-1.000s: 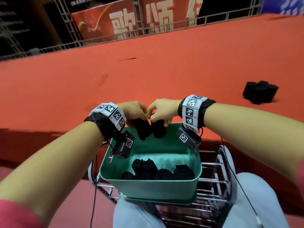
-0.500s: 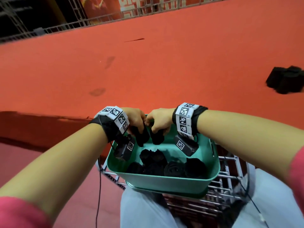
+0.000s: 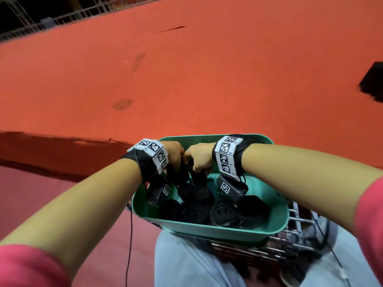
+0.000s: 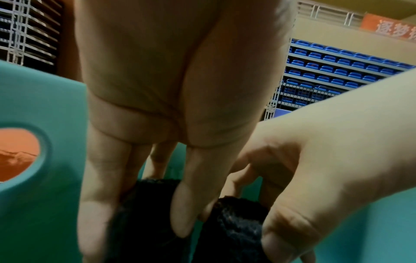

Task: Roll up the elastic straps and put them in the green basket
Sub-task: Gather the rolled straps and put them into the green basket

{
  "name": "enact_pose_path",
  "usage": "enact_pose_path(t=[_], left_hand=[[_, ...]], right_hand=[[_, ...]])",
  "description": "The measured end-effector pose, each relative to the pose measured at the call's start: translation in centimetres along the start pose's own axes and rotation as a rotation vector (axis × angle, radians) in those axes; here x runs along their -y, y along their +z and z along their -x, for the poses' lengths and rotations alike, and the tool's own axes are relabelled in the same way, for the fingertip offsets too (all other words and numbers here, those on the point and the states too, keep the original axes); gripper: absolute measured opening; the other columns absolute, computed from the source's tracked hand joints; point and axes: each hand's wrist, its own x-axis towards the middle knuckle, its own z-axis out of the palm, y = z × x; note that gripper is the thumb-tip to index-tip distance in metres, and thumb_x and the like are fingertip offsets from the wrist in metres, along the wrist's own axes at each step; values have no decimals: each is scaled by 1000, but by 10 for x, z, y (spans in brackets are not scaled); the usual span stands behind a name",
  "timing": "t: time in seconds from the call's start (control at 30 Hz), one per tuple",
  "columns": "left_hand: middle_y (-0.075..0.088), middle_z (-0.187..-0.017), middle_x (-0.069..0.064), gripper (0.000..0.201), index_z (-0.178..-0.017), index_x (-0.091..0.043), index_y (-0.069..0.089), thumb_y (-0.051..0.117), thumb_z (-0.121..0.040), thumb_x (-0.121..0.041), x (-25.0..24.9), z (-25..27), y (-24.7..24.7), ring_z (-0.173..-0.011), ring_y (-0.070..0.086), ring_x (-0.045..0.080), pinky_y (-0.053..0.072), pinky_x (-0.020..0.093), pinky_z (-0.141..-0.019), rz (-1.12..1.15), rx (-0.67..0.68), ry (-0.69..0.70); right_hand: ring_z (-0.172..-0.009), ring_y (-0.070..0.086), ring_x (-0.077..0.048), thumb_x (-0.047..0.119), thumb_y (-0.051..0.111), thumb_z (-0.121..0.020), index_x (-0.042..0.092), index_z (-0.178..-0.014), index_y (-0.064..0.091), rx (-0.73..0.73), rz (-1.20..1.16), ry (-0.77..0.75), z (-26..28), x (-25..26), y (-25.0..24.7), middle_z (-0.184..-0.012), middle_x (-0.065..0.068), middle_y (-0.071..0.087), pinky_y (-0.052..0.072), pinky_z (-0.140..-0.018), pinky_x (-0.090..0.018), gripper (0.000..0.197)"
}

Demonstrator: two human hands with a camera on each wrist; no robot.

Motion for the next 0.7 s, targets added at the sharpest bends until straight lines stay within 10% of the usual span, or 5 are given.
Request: enact_pose_path(t=[0.27,0.4,0.7], left_hand=[[73,-102,19,33,-112,-11,71,70,-82,2,-2,-15,6,-52,62,18,61,42,-74,-146,-14,12],[71,-105,19,32,-112,-10,71,69,-82,1,-3,-20,9,-70,70,30,61,46,-76,-156,16,-5],[71,-107,23,30,-111,-2,69,65,-81,1,-10,-25,13,-82,73,33,60,49,-80,-151,134,-46]], right_hand=[[-56,63,-21,4,66,-84,6,-121,62,10,-33,-21,-16,-8,15,-109,-17,69,58,-54,-32,38],[-75,72,-35,2,65,-84,6,-123,60,33,-85,-7,-21,-12,20,-109,-19,68,61,-63,-40,39],[-52,64,-26,-2,64,-83,0,-119,62,94,-210,8,-32,-25,30,-90,-19,69,59,-64,-42,36]])
